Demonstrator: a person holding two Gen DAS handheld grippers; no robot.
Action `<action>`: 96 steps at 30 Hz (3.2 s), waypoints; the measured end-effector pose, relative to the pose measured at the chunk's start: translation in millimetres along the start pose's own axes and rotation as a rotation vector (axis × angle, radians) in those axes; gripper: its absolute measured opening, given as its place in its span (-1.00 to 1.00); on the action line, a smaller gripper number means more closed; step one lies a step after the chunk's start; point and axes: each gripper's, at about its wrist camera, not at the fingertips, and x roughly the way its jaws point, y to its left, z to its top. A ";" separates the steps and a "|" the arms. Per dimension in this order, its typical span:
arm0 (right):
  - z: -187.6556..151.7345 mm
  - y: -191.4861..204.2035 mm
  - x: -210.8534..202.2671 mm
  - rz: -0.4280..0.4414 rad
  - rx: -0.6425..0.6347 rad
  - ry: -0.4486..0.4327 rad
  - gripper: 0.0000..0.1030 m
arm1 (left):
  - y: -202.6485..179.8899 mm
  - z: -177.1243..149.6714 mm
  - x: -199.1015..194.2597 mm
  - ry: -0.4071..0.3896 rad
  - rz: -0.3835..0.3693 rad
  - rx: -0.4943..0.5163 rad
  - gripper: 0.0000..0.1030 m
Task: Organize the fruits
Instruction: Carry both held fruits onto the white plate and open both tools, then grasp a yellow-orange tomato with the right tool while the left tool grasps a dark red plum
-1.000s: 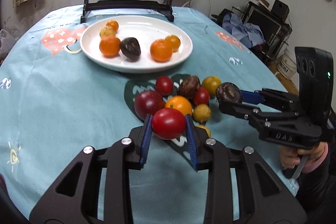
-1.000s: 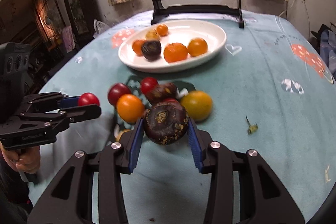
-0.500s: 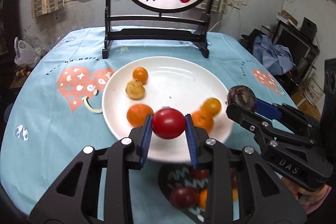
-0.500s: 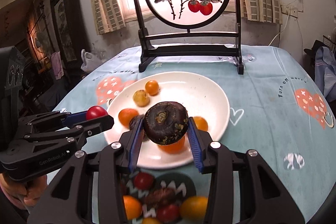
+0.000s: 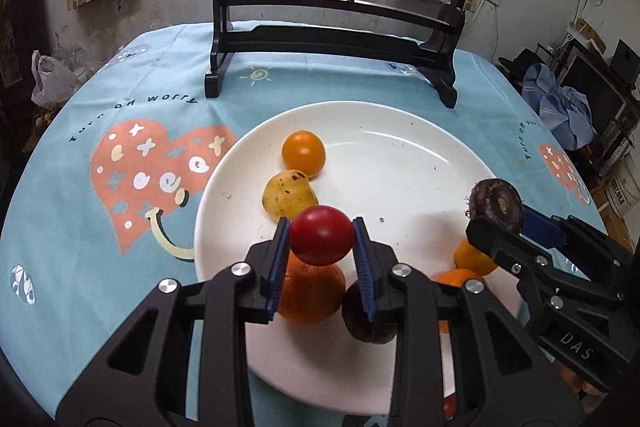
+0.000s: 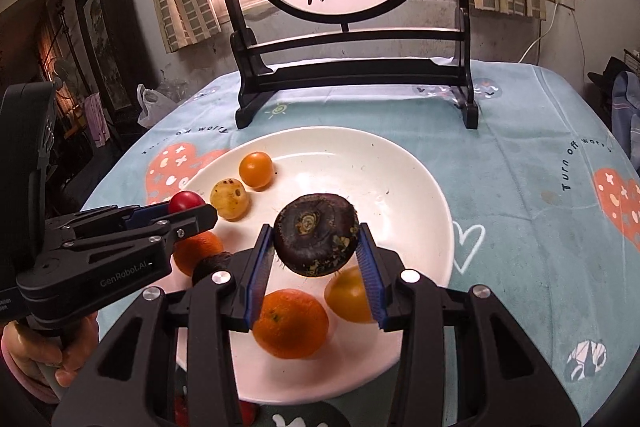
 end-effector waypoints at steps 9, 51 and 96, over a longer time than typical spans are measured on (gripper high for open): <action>-0.2 8.6 -24.5 -0.011 -0.033 -0.039 0.03 | -4.7 -3.6 -26.2 -0.054 0.081 0.020 0.46; -118.6 -21.0 -82.1 0.011 0.079 0.107 -0.10 | 12.1 -129.1 -106.3 -0.075 0.117 -0.022 0.91; -113.8 -21.7 -103.0 0.018 0.115 0.051 -0.22 | -24.4 -140.3 -81.4 0.024 -0.187 0.043 -0.25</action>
